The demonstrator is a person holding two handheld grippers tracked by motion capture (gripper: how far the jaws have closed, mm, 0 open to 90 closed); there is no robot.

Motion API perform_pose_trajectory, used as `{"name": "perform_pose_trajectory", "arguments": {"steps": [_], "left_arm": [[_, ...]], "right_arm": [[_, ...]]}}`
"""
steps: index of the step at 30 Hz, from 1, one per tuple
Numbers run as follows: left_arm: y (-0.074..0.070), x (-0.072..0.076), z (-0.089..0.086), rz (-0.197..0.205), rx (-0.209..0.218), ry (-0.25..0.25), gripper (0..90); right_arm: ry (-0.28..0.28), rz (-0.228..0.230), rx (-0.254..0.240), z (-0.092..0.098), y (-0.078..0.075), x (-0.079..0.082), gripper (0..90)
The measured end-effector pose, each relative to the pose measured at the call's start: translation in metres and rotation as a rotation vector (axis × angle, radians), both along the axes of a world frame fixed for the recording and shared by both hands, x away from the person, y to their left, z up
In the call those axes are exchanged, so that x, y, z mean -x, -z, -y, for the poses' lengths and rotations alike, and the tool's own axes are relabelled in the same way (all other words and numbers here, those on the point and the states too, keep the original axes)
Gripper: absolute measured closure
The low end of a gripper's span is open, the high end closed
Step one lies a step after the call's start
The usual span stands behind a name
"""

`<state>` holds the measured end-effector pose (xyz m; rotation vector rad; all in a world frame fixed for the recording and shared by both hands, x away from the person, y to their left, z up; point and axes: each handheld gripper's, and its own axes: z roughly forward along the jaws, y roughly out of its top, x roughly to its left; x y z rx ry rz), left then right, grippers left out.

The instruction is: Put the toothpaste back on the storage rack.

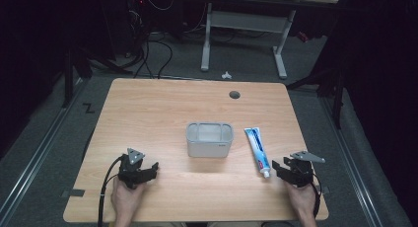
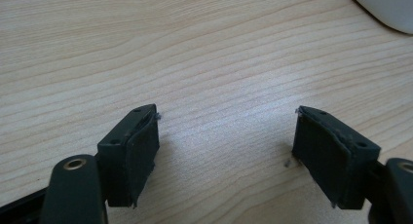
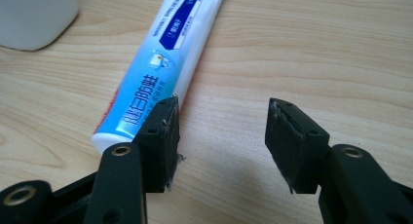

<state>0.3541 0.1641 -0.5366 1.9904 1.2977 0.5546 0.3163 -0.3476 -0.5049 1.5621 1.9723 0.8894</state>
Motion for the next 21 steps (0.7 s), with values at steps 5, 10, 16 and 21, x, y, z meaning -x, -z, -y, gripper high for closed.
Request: {"name": "perform_pose_trajectory", "arguments": {"steps": [5, 10, 16, 21], "left_arm": [[0.000, 0.000, 0.000, 0.000, 0.000, 0.000, 25.4], [0.000, 0.000, 0.000, 0.000, 0.000, 0.000, 25.4], [0.000, 0.000, 0.000, 0.000, 0.000, 0.001, 25.4], [0.000, 0.000, 0.000, 0.000, 0.001, 0.001, 25.4]], "right_arm": [[-0.019, 0.004, -0.004, -0.004, -0.006, 0.001, 47.1], [-0.033, -0.013, -0.004, -0.009, -0.010, -0.002, 47.5], [-0.058, -0.018, 0.016, -0.016, -0.019, -0.009, 47.9], [-0.056, -0.032, 0.023, -0.018, -0.025, -0.016, 48.1]]}}
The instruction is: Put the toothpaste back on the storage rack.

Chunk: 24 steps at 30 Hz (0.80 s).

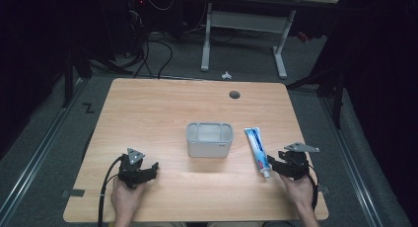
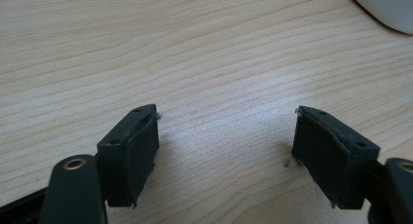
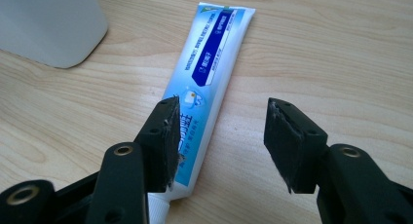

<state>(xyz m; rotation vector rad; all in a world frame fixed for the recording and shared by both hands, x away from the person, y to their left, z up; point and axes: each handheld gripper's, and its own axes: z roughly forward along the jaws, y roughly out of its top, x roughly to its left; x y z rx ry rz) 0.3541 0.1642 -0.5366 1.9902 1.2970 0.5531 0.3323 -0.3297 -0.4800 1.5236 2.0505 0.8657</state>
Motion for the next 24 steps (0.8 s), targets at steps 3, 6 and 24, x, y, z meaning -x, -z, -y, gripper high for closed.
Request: {"name": "perform_pose_trajectory", "arguments": {"steps": [3, 6, 24], "left_arm": [[0.000, 0.000, 0.000, 0.001, 0.000, -0.001, 25.4], [0.000, 0.000, 0.000, 0.001, 0.001, -0.001, 25.4], [0.000, 0.000, 0.000, 0.001, 0.001, 0.000, 25.2]], "right_arm": [[-0.009, -0.007, 0.004, -0.002, -0.004, -0.002, 48.1], [-0.015, -0.011, 0.008, -0.003, -0.008, -0.006, 47.9], [-0.072, -0.045, 0.075, -0.031, -0.023, -0.040, 47.6]]}}
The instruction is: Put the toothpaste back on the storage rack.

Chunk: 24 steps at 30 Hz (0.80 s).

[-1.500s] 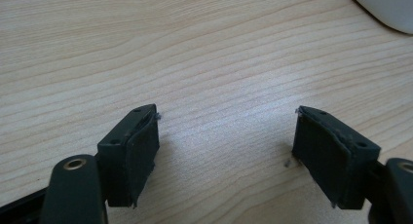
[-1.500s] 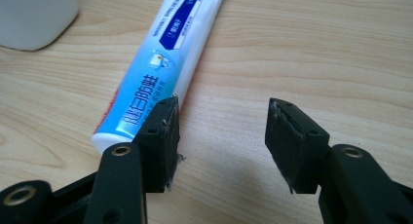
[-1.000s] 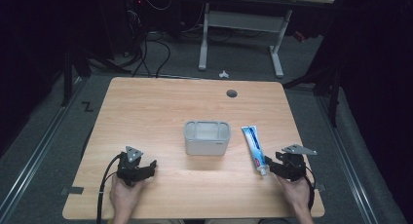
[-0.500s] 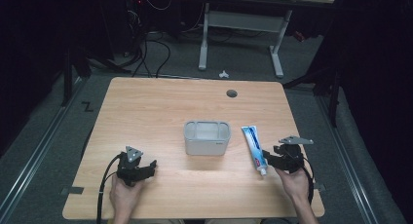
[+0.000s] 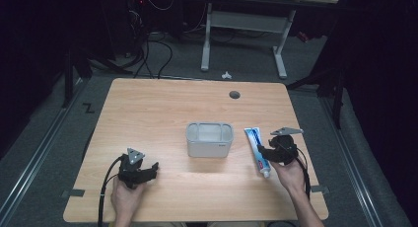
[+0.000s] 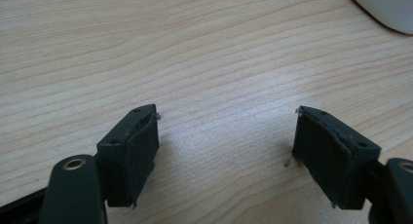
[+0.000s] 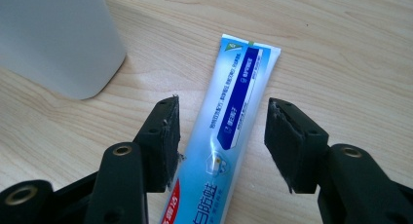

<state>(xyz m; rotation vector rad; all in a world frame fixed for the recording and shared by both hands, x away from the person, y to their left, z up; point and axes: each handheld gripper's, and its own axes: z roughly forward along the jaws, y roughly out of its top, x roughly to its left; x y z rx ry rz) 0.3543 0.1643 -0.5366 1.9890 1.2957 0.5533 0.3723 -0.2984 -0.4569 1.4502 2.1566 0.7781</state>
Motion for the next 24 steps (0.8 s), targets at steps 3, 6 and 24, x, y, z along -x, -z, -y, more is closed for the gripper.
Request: {"name": "perform_pose_trajectory", "arguments": {"steps": [3, 6, 24], "left_arm": [[0.000, 0.000, 0.000, 0.000, 0.000, 0.001, 25.3], [0.000, 0.000, 0.000, 0.000, 0.001, 0.001, 25.3], [0.000, 0.000, 0.000, 0.000, 0.002, 0.001, 25.3]], "right_arm": [[-0.009, 0.002, 0.016, -0.005, -0.002, -0.004, 47.6], [-0.011, 0.002, 0.033, -0.008, -0.005, -0.009, 47.5], [-0.005, -0.171, 0.115, -0.024, 0.000, -0.055, 41.5]]}}
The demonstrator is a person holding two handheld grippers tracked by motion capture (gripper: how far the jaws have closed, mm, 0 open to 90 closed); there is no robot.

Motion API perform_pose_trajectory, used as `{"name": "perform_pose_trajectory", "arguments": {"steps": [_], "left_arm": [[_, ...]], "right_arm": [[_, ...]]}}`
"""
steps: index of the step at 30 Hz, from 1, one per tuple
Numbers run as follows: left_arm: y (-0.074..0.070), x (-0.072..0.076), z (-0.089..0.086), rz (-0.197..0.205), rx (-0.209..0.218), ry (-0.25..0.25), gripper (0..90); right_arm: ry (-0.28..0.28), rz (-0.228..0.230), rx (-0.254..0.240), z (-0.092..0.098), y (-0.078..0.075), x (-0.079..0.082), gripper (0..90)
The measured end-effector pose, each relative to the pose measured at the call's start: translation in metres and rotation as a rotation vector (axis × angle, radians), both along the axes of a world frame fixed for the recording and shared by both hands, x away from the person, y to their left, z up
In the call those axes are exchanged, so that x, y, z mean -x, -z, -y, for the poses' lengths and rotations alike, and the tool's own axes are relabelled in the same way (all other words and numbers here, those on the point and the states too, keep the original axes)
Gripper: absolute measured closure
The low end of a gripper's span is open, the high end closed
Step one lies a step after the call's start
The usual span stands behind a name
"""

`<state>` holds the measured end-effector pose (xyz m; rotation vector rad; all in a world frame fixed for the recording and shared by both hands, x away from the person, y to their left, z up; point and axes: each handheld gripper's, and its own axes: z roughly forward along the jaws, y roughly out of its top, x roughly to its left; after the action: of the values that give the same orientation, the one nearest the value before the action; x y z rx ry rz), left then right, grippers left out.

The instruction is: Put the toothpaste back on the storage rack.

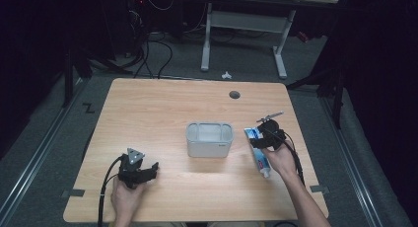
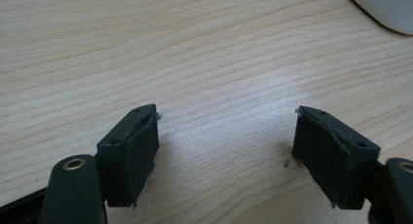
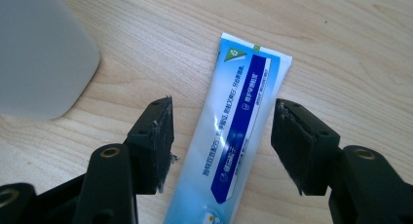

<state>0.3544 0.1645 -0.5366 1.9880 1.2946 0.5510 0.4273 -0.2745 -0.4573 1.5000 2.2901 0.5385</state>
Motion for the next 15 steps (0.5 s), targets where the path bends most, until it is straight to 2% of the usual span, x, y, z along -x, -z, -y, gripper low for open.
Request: {"name": "perform_pose_trajectory", "arguments": {"steps": [15], "left_arm": [[0.000, 0.000, 0.000, 0.000, -0.002, 0.002, 25.2]], "right_arm": [[0.036, -0.169, 0.043, -0.006, 0.017, -0.027, 37.2]]}}
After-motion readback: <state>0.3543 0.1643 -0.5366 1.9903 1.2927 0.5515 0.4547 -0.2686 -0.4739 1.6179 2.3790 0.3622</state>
